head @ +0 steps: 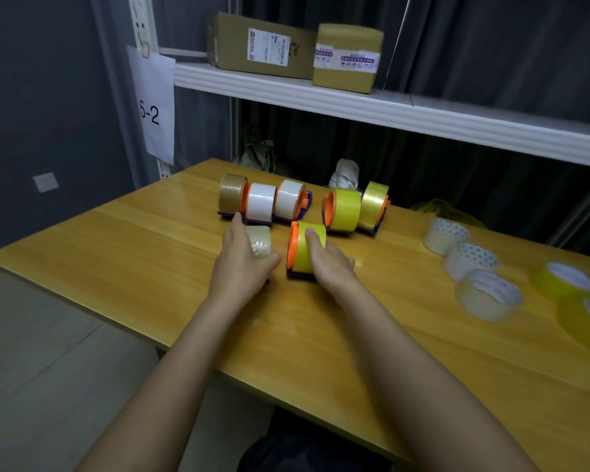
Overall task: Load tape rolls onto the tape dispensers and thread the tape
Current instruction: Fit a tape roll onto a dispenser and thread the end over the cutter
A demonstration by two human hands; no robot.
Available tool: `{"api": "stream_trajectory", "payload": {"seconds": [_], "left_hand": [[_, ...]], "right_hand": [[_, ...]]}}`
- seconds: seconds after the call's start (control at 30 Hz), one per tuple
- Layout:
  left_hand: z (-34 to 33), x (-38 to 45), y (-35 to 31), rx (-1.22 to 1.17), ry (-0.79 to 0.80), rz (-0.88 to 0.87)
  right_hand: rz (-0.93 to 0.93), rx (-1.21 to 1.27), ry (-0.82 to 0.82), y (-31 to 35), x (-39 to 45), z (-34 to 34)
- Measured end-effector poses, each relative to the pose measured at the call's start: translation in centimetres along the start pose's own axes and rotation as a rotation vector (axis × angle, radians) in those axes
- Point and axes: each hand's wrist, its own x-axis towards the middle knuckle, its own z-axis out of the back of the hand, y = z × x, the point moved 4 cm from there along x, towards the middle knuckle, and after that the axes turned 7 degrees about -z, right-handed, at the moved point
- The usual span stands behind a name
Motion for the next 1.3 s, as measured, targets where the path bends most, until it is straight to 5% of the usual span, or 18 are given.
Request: {"api": "stream_trajectory", "payload": {"seconds": [0.17, 0.37, 0.67, 0.83, 0.97, 1.1, 1.3], "left_hand": [[1.7, 0.1, -0.4, -0.064, -0.137, -0.051], [3.5, -0.1, -4.9, -0.145, -0.326, -0.332], [0.5, -0.2, -12.6, -0.489, -0.127, -0.582], [-3.5, 0.4, -13.9, -0.643, 0.111, -0.632], [-8.1, 0.6, -13.3, -0.460, 0.254, -0.529], [-11.5, 0.6, -11.8, -0.275, 0.314, -0.398], [-13.8, 0.8, -10.2, -0.243, 0.318, -0.469]], "right_hand": [[0.154, -0.068, -0.139, -0.4, -0.9, 1.2], [0.530, 0.069, -0.323, 0.1, -2.7, 4.0], [0.841, 0.013, -0.554, 2.1, -5.7, 10.3], [0.853, -0.100, -0.761, 0.4, -6.5, 14.0], [0.723, -0.170, -0.809, -3.2, -5.6, 14.8], [0.595, -0.212, -0.770, -5.6, -4.3, 14.3], [0.507, -0.505, -0.627, -6.0, -3.4, 13.9]]}}
